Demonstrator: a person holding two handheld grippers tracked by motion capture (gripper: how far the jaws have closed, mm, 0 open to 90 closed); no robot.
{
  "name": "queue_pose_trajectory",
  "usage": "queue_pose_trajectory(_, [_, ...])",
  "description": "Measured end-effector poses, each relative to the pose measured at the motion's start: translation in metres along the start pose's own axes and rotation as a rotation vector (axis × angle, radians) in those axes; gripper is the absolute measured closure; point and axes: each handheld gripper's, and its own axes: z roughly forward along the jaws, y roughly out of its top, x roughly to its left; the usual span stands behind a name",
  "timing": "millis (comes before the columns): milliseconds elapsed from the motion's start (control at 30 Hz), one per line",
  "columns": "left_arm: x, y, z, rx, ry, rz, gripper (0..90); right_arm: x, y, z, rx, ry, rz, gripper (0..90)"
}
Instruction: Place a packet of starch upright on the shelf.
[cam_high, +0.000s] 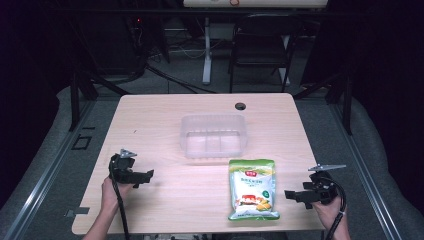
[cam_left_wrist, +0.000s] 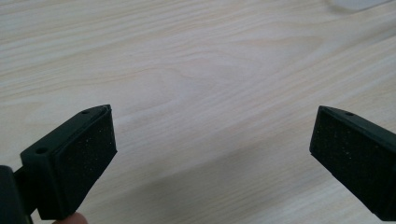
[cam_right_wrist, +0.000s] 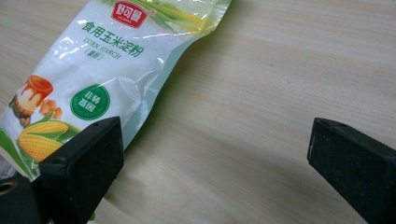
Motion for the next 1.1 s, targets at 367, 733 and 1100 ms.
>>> queue_pose_trajectory(367, [-0.005, 0.003, -0.007, -0.005, -0.025, -0.018, 0.4, 0.0, 0.002, 0.003, 0.013, 0.021, 0.001, 6.2])
queue_pose_trajectory(733, [-0.01, 0.009, -0.007, -0.028, -0.168, -0.029, 0.4, 0.008, 0.009, 0.005, 0.026, 0.068, 0.022, 10.1])
queue_pose_trajectory(1100, [-0.011, 0.017, 0.007, -0.001, -0.182, -0.015, 0.6, 0.014, 0.02, 0.013, 0.028, 0.103, 0.036, 16.3])
